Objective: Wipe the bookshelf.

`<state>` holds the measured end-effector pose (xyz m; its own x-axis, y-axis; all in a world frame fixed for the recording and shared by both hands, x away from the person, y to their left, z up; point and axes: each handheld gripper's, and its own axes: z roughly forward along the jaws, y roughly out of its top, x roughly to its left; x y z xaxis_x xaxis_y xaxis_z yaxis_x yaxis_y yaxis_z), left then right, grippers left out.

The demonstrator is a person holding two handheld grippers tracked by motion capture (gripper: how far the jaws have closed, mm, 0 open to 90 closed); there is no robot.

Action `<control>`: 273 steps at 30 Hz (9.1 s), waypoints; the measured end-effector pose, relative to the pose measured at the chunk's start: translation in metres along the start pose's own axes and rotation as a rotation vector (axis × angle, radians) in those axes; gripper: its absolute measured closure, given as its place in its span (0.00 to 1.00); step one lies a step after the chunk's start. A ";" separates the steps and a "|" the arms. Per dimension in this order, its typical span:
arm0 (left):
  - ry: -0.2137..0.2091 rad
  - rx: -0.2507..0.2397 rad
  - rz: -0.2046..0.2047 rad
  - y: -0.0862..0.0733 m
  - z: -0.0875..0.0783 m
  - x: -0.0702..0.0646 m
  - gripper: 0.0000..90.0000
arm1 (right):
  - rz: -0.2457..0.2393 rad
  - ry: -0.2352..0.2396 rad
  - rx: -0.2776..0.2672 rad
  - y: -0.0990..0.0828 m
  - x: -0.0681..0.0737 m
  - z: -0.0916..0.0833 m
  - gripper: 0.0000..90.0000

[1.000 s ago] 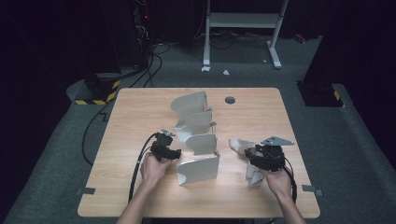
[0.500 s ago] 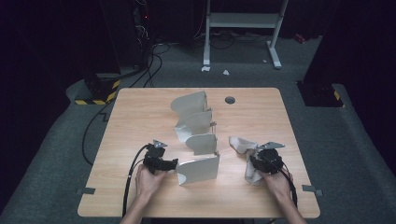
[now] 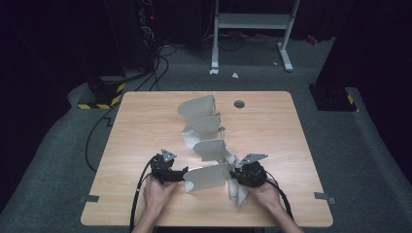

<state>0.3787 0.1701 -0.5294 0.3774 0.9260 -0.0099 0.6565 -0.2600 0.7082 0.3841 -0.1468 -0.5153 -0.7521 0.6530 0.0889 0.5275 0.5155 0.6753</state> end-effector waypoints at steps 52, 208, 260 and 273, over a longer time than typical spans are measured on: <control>-0.051 -0.017 0.055 -0.006 -0.006 -0.011 0.12 | -0.102 0.018 -0.138 0.023 0.045 -0.059 0.89; -0.023 -0.037 0.023 -0.007 -0.006 -0.011 0.18 | -0.053 0.053 -0.191 0.028 0.048 -0.068 0.90; -0.029 -0.039 0.028 -0.007 -0.006 -0.011 0.19 | 0.022 0.012 -0.273 0.099 0.002 -0.065 0.90; -0.038 -0.038 0.036 -0.007 -0.006 -0.011 0.19 | 0.022 0.045 -0.176 0.077 0.009 -0.039 0.91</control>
<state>0.3656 0.1636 -0.5301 0.4253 0.9050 -0.0100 0.6167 -0.2817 0.7351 0.4025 -0.1221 -0.4341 -0.7603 0.6354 0.1348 0.4695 0.3942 0.7900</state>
